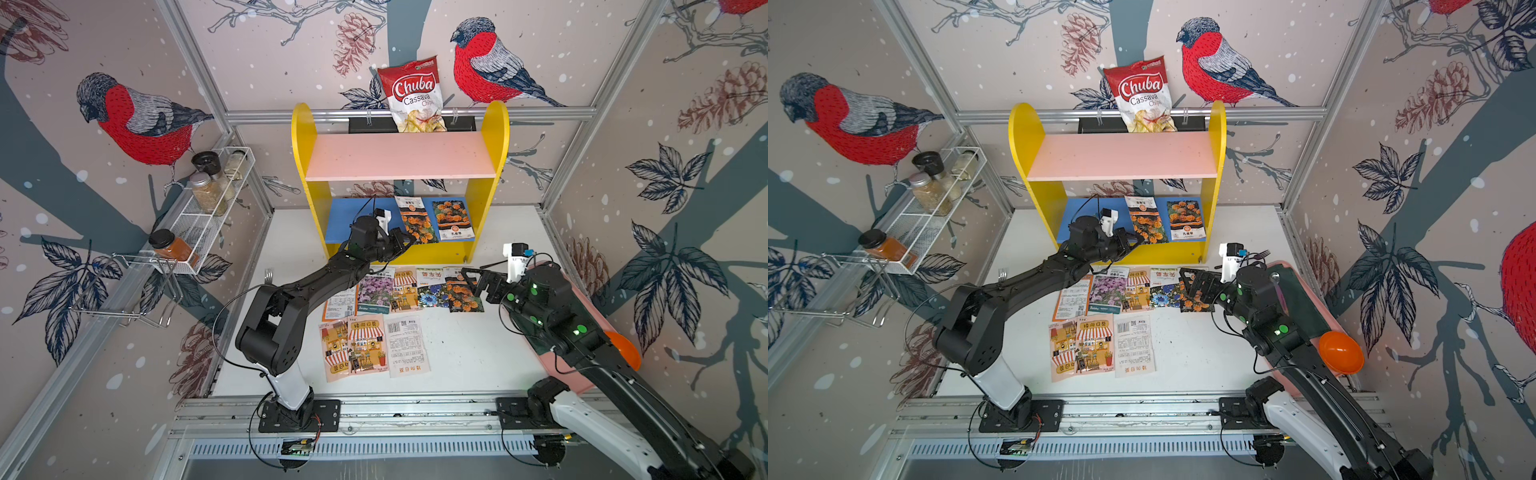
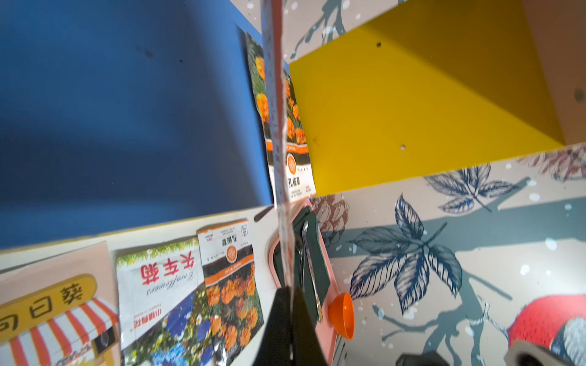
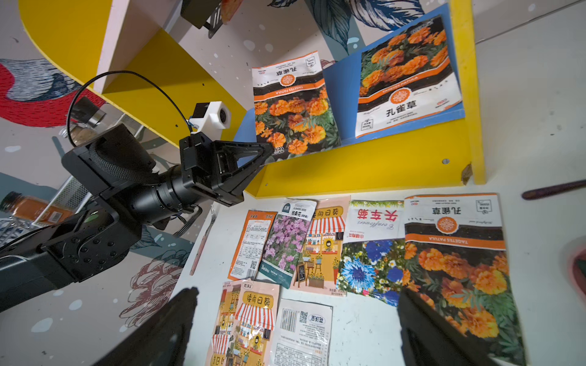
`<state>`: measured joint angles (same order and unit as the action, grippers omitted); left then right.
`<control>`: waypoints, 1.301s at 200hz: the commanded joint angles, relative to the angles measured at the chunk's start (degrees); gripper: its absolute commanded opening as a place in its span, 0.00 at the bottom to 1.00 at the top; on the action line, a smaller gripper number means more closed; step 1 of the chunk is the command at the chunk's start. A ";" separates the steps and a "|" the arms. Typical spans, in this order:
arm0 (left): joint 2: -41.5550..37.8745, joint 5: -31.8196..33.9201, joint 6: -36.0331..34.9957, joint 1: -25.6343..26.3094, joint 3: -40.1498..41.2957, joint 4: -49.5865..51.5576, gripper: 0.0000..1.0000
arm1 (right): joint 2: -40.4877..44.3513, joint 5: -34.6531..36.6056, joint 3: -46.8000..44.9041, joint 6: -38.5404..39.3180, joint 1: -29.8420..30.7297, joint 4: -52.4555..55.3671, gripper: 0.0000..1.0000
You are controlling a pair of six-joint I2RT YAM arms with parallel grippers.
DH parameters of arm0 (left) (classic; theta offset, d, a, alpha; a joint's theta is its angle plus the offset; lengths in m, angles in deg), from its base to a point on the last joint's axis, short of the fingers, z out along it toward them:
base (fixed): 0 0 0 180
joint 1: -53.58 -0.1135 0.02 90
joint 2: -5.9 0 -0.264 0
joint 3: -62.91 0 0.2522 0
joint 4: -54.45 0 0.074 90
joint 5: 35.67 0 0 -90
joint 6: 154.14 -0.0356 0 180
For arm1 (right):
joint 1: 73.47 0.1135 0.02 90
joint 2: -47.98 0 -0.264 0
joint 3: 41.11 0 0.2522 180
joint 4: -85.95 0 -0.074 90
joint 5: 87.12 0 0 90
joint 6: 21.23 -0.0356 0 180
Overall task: Take the seed bag off the shelf
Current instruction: Pick up the seed packet from the shelf.
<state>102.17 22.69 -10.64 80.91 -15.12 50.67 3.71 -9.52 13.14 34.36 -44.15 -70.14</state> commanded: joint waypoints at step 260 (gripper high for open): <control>-28.32 -29.40 -11.44 4.37 16.64 1.91 0.00 | -12.59 -41.34 -0.71 -16.38 -9.72 -34.45 0.59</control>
<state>74.34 -6.01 -22.12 84.93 1.40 56.01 -8.55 -49.63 11.70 18.90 -54.07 -101.63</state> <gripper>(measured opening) 0.057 0.596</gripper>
